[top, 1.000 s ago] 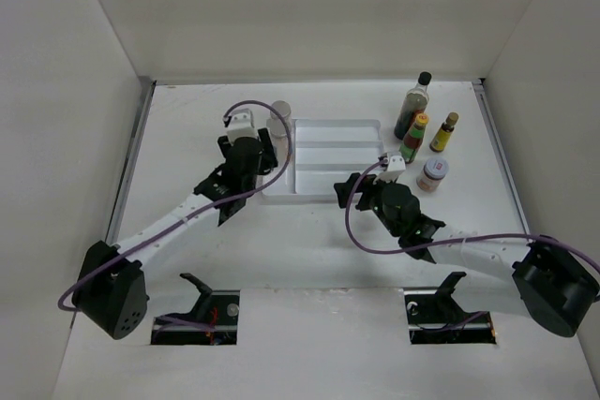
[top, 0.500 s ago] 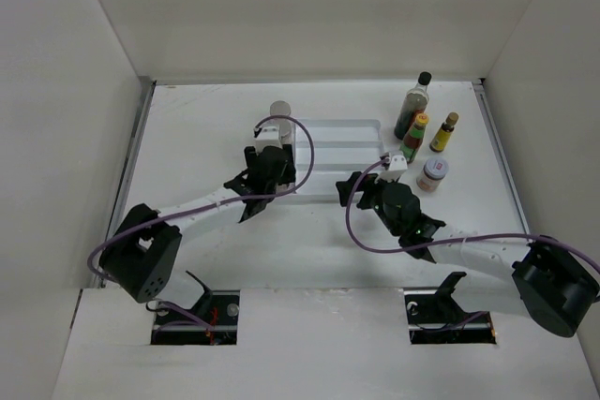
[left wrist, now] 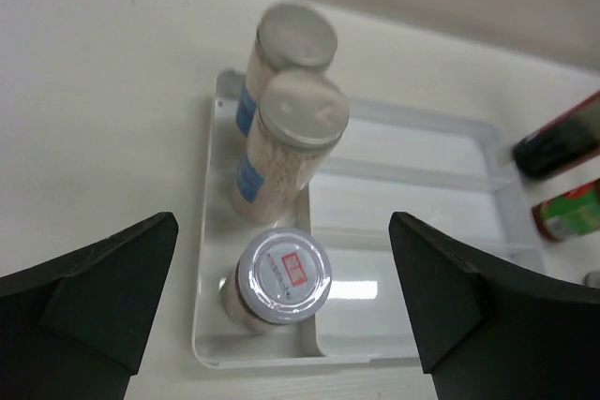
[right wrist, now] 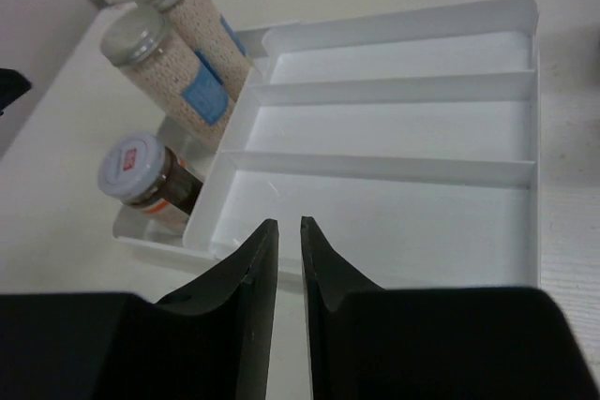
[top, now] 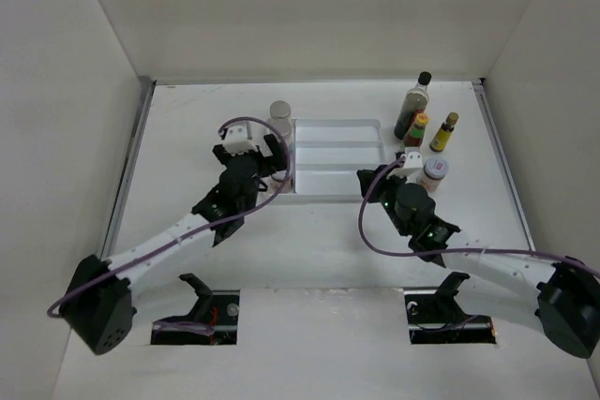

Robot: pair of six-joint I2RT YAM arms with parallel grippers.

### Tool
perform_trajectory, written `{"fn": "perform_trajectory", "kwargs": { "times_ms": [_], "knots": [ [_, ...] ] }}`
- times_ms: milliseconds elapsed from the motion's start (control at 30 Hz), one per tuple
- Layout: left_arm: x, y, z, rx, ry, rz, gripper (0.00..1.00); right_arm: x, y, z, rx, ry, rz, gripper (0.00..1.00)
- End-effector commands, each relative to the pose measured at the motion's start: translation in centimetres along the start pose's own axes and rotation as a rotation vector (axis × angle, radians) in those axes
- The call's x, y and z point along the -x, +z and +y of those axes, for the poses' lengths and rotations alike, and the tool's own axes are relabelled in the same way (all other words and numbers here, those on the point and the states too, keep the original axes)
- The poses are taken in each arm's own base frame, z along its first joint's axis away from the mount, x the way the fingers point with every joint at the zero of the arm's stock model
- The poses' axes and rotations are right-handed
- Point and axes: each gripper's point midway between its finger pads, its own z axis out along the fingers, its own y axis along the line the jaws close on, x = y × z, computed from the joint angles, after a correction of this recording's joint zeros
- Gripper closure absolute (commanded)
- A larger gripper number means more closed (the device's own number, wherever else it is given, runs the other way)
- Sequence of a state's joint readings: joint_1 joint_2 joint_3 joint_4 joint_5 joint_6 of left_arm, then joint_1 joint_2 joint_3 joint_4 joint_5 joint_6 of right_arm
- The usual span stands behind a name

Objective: Organize the condiment bottles

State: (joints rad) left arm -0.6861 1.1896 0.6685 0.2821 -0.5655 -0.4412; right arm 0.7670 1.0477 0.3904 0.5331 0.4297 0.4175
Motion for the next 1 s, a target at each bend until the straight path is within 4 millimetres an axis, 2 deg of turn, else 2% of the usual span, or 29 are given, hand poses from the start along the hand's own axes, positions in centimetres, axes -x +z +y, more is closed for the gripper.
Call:
{"fn": "perform_trajectory", "kwargs": {
  "times_ms": [0,100,133,200,333,367,467,600,667,767,967],
  "knots": [
    [5.6,-2.8,1.3,0.023,-0.130,-0.207,0.00,5.7,-0.1,2.0,0.018,0.051,-0.103,0.79],
    [5.4,-4.8,5.6,0.136,-0.179,-0.275,0.00,8.7,0.2,1.3,-0.033,0.053,-0.136,0.75],
    [4.7,-5.5,7.6,0.188,-0.192,-0.290,0.00,9.9,0.6,0.5,-0.068,0.045,-0.145,0.72],
    [3.2,-6.3,10.1,0.247,-0.213,-0.295,0.00,11.6,1.4,-1.2,-0.137,0.036,-0.156,0.67],
    [-0.4,-7.0,14.9,0.366,-0.282,-0.270,0.00,15.5,3.1,-5.7,-0.293,-0.001,-0.193,0.44],
    [-1.7,-7.0,16.2,0.397,-0.304,-0.257,0.00,16.6,3.4,-6.7,-0.330,-0.011,-0.206,0.35],
    [-3.9,-6.5,18.3,0.430,-0.373,-0.226,0.00,19.8,4.6,-9.9,-0.439,-0.058,-0.228,0.15],
    [-5.5,-5.1,18.1,0.381,-0.452,-0.158,0.00,22.5,6.7,-12.5,-0.528,-0.095,-0.211,0.01],
    [-5.8,-4.7,17.2,0.341,-0.483,-0.134,0.00,23.1,8.2,-13.4,-0.549,-0.111,-0.194,0.00],
    [-6.3,-4.6,16.6,0.332,-0.478,-0.132,0.00,23.1,10.6,-14.5,-0.568,-0.136,-0.144,0.00],
    [-6.7,-4.6,16.4,0.366,-0.445,-0.138,0.00,21.9,13.9,-16.6,-0.602,-0.169,-0.081,0.00]
  ]
}}
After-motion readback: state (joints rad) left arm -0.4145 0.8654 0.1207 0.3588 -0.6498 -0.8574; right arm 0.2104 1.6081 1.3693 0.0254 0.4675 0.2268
